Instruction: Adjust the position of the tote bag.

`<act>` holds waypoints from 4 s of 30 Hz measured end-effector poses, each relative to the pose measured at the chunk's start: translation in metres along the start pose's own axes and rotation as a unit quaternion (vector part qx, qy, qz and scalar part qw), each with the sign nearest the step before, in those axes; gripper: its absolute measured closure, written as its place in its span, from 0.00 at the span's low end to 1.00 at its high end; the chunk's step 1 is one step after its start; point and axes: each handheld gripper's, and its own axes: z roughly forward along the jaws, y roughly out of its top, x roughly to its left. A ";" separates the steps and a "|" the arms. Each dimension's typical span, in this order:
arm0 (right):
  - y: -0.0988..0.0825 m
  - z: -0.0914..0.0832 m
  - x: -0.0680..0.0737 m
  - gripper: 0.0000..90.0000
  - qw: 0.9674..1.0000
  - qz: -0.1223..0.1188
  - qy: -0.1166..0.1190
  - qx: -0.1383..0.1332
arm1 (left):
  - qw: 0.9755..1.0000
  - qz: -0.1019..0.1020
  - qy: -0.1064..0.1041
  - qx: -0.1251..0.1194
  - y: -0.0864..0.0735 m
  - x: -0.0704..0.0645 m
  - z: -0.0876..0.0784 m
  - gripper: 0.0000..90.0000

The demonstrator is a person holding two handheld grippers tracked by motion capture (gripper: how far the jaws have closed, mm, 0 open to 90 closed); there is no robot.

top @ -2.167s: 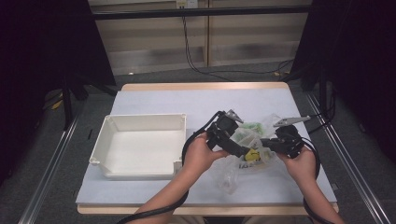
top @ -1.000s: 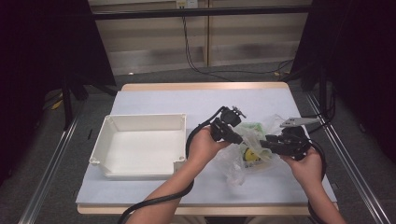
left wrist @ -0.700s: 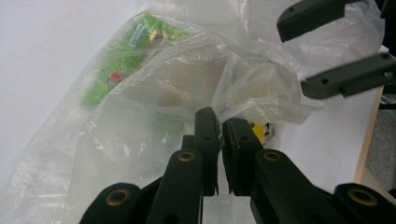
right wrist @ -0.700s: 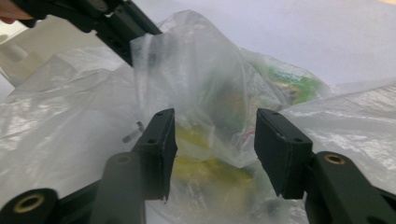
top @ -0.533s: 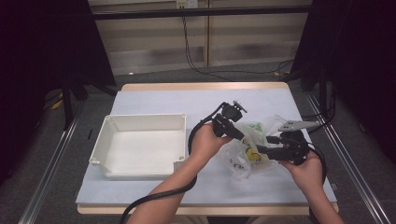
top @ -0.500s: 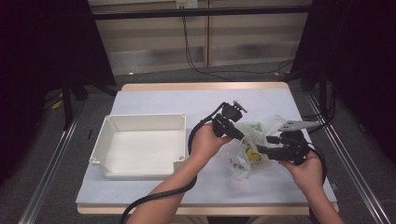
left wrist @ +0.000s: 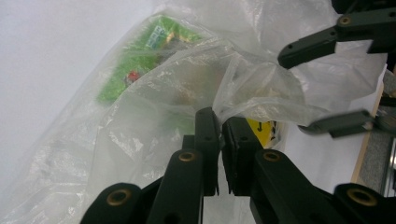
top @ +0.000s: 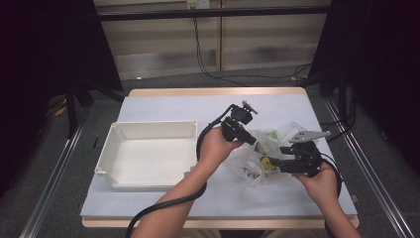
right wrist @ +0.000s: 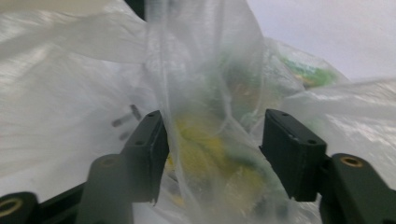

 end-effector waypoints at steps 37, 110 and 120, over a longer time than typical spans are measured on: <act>0.020 0.011 -0.053 0.66 0.997 0.027 -0.071 -0.012 | 1.000 0.003 0.011 0.018 0.009 0.016 0.007 1.00; -0.017 0.022 -0.007 0.59 1.000 0.010 -0.009 -0.017 | 0.999 -0.005 -0.010 0.030 0.001 0.014 0.005 1.00; -0.010 0.056 0.003 0.74 0.999 -0.019 0.026 0.017 | 0.999 -0.012 -0.004 0.033 -0.001 0.024 0.002 1.00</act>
